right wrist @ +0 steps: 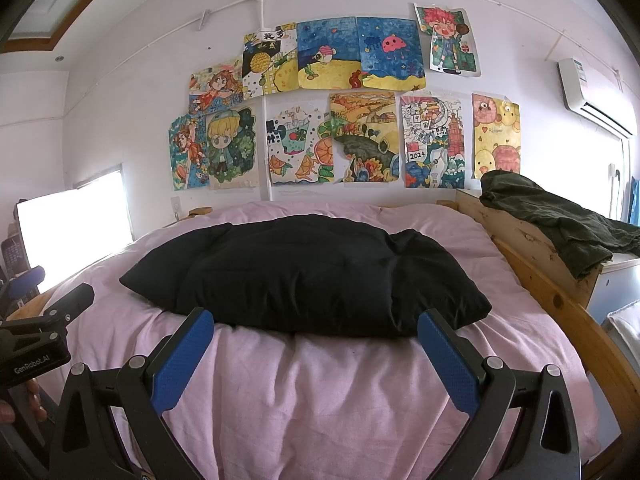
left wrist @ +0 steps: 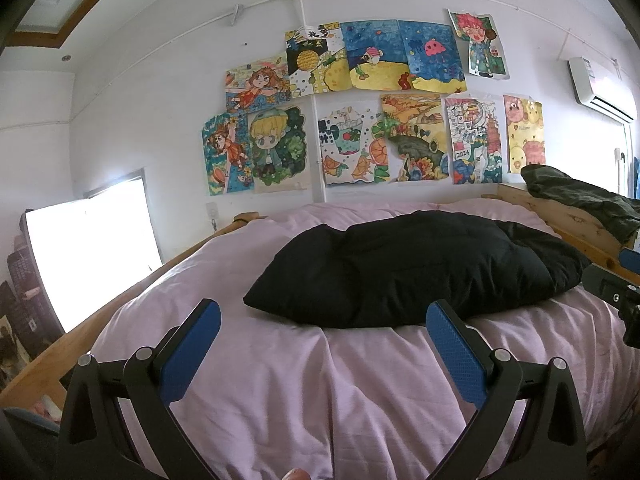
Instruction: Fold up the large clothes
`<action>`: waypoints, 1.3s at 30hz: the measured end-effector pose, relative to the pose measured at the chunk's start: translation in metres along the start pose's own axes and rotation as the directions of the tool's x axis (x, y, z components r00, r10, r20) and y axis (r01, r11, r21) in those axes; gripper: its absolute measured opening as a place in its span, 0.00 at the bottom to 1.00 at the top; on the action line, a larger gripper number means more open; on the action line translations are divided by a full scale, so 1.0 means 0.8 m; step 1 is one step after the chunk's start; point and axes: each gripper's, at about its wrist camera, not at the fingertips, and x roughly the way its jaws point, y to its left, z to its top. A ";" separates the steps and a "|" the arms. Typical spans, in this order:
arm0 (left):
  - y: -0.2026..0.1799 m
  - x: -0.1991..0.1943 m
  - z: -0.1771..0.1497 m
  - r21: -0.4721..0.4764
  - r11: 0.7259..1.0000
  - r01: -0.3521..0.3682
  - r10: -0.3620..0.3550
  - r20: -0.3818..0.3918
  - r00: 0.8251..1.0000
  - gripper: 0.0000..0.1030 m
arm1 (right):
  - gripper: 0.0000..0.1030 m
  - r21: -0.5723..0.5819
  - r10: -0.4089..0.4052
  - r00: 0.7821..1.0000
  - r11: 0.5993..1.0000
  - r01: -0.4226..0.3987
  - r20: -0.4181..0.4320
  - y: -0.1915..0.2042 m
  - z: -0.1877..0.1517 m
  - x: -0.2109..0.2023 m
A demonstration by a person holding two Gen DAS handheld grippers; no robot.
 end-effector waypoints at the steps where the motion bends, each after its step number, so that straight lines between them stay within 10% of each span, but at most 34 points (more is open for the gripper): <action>1: 0.000 0.000 0.000 0.000 1.000 0.000 0.000 0.000 1.000 0.98 | 1.00 0.000 0.000 1.000 1.000 0.000 0.000 0.000 0.000 0.000; 39: 0.013 0.002 -0.001 0.009 1.000 -0.003 0.003 -0.004 1.000 0.98 | 1.00 0.002 -0.001 1.000 1.000 0.001 0.000 0.000 0.000 0.000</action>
